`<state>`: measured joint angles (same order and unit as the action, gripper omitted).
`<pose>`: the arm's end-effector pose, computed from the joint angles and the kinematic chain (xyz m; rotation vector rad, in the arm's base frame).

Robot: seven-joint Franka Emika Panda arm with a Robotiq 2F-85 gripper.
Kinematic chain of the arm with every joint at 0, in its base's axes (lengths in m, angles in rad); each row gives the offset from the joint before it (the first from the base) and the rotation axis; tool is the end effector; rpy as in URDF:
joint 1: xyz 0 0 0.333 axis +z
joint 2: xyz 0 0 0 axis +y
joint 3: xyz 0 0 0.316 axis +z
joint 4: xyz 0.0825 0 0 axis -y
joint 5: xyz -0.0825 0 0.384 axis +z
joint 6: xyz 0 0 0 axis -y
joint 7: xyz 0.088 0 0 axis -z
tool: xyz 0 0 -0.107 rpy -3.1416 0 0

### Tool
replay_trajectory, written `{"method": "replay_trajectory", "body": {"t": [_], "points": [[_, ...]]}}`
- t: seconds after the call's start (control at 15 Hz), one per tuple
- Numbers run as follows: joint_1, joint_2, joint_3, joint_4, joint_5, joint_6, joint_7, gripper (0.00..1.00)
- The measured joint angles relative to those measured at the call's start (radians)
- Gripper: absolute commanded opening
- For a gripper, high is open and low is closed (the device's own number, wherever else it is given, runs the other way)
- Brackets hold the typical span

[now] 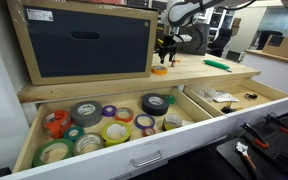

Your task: Pick up the orange masking tape and put it inside the top left drawer

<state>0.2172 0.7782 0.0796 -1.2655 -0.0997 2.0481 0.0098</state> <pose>0.7216 0.1994 0.2933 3.0729 0.4793 0.0184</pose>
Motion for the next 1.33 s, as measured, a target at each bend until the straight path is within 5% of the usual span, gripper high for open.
{"method": "replay_trajectory", "body": {"t": [0.27,0.33,0.53,1.0,1.33], "points": [[0.001,0.014,0.003,0.0,0.006,-0.001,0.0,1.0],[0.001,0.018,0.003,0.0,0.006,-0.001,0.0,0.75],[0.0,0.03,0.0,0.0,0.005,-0.002,0.0,0.59],[-0.001,0.045,-0.003,-0.001,0.005,-0.008,0.0,0.03],[-0.006,0.036,0.002,0.007,0.009,-0.031,-0.005,0.04]]}}
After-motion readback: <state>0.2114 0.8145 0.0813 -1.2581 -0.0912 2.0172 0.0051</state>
